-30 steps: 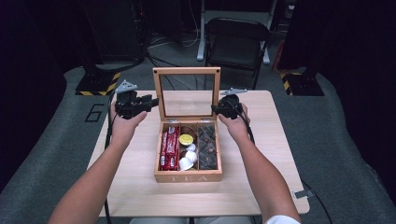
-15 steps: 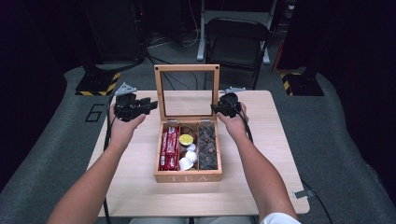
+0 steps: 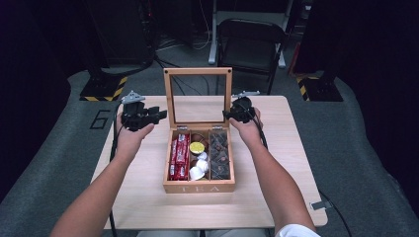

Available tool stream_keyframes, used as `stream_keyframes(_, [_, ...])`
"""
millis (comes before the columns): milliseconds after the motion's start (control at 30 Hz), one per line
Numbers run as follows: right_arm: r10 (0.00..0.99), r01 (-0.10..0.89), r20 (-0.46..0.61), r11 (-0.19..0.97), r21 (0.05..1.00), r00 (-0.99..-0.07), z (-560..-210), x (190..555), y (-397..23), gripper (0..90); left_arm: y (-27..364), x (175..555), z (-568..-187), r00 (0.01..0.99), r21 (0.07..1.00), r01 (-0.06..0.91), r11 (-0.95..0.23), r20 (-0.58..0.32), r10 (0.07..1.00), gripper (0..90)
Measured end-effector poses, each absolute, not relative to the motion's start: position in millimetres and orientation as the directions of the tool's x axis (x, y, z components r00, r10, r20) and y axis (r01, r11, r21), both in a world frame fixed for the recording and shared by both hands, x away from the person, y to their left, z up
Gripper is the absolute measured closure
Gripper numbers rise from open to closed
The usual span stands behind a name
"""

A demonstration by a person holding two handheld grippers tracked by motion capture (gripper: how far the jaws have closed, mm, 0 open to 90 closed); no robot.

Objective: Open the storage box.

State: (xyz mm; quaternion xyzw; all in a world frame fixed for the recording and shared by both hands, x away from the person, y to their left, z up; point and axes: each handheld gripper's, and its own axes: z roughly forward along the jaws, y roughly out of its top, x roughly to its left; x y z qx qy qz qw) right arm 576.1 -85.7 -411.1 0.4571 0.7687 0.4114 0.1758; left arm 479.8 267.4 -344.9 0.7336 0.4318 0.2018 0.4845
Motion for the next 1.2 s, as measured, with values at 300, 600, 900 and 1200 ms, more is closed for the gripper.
stream_keyframes(300, [0.819, 0.544, 0.088, 0.292, 0.787, -0.567, -407.3, 564.0, -87.6, 47.8, 270.1, 477.3, -348.3, 0.549, 0.873, 0.46, -0.163, -0.136, 0.824, 53.9])
stream_keyframes(600, [0.753, 0.448, -0.008, 0.4, 0.8, -0.658, -395.1, 542.1, -84.0, 46.4, 270.2, 474.5, -347.7, 0.562, 0.871, 0.456, -0.181, -0.124, 0.818, 50.6])
stream_keyframes(900, [0.653, 0.438, 0.049, 0.448, 0.779, -0.755, -395.7, 529.4, -72.8, 42.5, 270.6, 474.1, -351.0, 0.56, 0.867, 0.462, -0.186, -0.122, 0.819, 49.6])
stream_keyframes(1200, [0.598, 0.443, 0.1, 0.461, 0.769, -0.795, -410.1, 523.5, -56.9, 38.4, 270.4, 472.8, -353.8, 0.555, 0.869, 0.456, -0.19, -0.111, 0.825, 46.6])
